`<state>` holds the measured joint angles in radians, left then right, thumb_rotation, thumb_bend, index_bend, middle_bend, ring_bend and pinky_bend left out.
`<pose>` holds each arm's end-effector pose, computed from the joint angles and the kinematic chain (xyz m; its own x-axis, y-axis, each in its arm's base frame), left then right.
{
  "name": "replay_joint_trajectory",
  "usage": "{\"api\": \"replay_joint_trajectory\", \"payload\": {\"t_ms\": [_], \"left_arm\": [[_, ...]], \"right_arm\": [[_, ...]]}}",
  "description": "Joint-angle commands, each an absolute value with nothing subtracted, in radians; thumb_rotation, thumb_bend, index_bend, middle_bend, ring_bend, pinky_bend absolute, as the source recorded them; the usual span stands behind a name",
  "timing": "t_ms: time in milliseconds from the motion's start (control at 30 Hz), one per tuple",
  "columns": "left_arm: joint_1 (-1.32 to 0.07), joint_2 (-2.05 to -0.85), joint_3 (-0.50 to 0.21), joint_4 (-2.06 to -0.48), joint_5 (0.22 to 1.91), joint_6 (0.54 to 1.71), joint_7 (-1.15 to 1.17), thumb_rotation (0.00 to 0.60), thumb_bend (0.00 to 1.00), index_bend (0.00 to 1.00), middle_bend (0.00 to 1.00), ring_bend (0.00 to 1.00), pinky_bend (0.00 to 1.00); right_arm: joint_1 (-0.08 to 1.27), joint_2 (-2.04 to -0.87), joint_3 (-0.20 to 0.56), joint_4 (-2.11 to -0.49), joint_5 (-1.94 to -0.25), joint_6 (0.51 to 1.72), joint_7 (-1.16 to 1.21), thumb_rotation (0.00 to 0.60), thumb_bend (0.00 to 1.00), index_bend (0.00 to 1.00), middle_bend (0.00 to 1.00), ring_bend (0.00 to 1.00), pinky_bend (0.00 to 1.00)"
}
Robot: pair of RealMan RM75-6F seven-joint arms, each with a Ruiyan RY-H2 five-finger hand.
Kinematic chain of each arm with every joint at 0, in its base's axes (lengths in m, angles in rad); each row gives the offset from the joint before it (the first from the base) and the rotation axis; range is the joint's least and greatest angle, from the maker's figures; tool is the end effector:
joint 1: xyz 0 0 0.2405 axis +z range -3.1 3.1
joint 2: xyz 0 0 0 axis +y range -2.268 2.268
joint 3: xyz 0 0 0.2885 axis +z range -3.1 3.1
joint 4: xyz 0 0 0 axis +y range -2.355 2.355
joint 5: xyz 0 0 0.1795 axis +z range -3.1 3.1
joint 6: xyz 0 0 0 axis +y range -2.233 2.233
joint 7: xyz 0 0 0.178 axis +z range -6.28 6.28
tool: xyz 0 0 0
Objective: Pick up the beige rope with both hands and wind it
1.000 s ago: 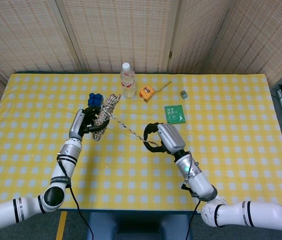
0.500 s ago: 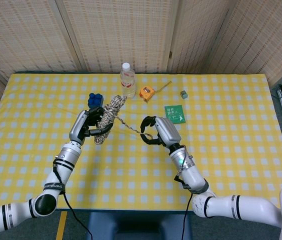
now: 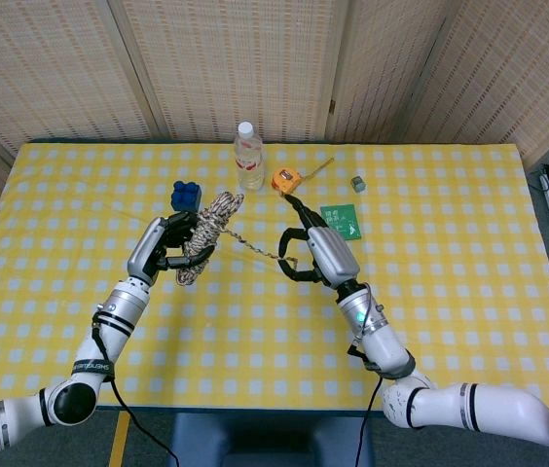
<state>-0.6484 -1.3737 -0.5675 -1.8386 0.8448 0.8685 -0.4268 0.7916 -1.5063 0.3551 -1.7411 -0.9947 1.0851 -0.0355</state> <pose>-0.1129 0.4007 0.0978 -0.6671 0.3529 0.6561 0.7065 0.0203 0.7074 -0.0842 -0.3966 0.0517 -0.1504 -0.2880 0.9457 -0.9283 -0.2878 -0.2353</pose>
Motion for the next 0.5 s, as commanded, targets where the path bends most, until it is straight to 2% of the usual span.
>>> {"api": "replay_joint_trajectory", "payload": {"t_ms": [33, 67, 200, 267, 500], "left_arm": [[-0.645, -1.367, -0.559, -1.827, 0.853, 0.863, -0.439, 0.600, 0.73, 0.71, 0.75, 0.74, 0.80], [-0.645, -1.364, -0.555, -1.822, 0.856, 0.863, -0.443, 0.600, 0.73, 0.71, 0.75, 0.74, 0.80], [-0.644, -1.359, -0.547, -1.811, 0.864, 0.863, -0.453, 0.600, 0.73, 0.71, 0.75, 0.74, 0.80], [-0.645, -1.357, -0.543, -1.807, 0.867, 0.865, -0.457, 0.600, 0.73, 0.71, 0.75, 0.74, 0.80], [-0.648, -1.354, -0.521, -1.790, 0.887, 0.887, -0.440, 0.600, 0.73, 0.71, 0.75, 0.74, 0.80]], "right_arm": [[0.754, -1.459, 0.315, -1.757, -1.051, 1.114, -0.054, 0.600, 0.42, 0.00, 0.00, 0.06, 0.05], [0.742, -1.440, 0.300, -1.763, -1.069, 1.120, -0.066, 0.600, 0.39, 0.00, 0.00, 0.05, 0.04], [0.712, -1.387, 0.251, -1.785, -1.109, 1.129, -0.119, 0.600, 0.19, 0.00, 0.00, 0.00, 0.00], [0.698, -1.365, 0.233, -1.801, -1.119, 1.128, -0.131, 0.600, 0.15, 0.00, 0.00, 0.00, 0.00], [0.631, -1.286, 0.183, -1.852, -1.168, 1.172, -0.155, 0.600, 0.15, 0.00, 0.00, 0.04, 0.00]]}}
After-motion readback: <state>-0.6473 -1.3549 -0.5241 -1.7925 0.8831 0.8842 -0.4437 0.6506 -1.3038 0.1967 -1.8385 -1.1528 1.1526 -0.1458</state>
